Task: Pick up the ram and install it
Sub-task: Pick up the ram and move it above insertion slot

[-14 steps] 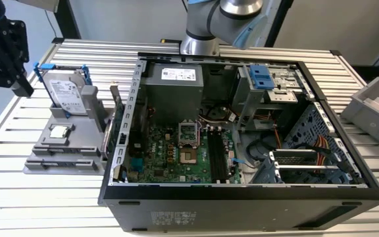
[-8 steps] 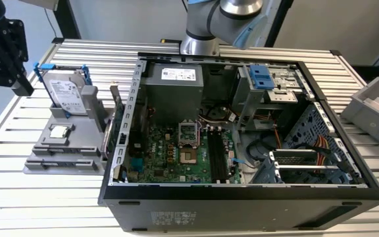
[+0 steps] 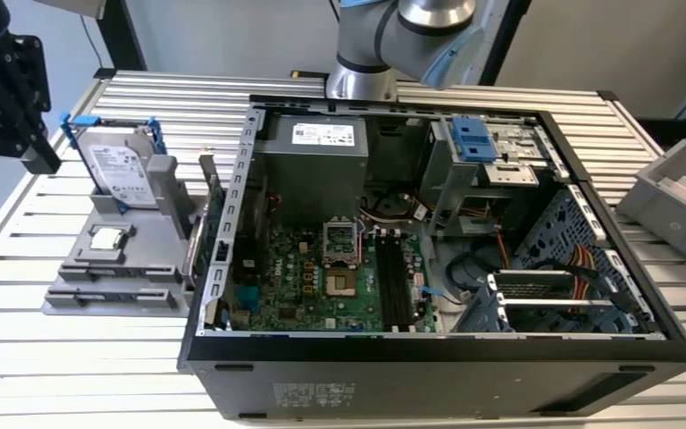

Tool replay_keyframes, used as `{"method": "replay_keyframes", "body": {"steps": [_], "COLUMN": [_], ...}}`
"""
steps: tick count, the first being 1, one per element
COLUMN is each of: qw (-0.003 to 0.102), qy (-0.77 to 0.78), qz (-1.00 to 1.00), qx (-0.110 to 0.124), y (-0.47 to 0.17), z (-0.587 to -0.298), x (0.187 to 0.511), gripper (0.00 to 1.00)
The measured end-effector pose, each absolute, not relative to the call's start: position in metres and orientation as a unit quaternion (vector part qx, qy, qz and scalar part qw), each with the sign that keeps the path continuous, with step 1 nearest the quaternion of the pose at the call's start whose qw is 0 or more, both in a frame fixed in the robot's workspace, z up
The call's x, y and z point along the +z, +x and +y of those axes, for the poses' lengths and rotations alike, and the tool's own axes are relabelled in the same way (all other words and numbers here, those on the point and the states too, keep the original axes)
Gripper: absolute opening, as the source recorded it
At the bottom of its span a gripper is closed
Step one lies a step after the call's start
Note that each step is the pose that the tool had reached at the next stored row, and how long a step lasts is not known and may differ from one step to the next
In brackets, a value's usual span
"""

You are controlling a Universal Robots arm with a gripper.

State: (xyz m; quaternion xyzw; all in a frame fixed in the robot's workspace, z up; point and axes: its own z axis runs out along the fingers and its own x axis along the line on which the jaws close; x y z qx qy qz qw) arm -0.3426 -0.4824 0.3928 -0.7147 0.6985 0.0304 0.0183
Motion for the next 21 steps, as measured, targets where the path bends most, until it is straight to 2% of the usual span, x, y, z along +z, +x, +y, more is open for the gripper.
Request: {"method": "replay_keyframes", "body": {"steps": [3, 4, 21], "qw": [0.018, 0.018, 0.018], "qy": [-0.715, -0.715, -0.715], "qz": [0.698, 0.698, 0.698], "qx": [0.030, 0.030, 0.030], "y": [-0.3425, -0.3425, -0.3426], "z": [-0.4826, -0.4827, -0.4829], "x": [0.3928, 0.3928, 0.3928], "gripper": [0.00, 1.00, 1.00]}}
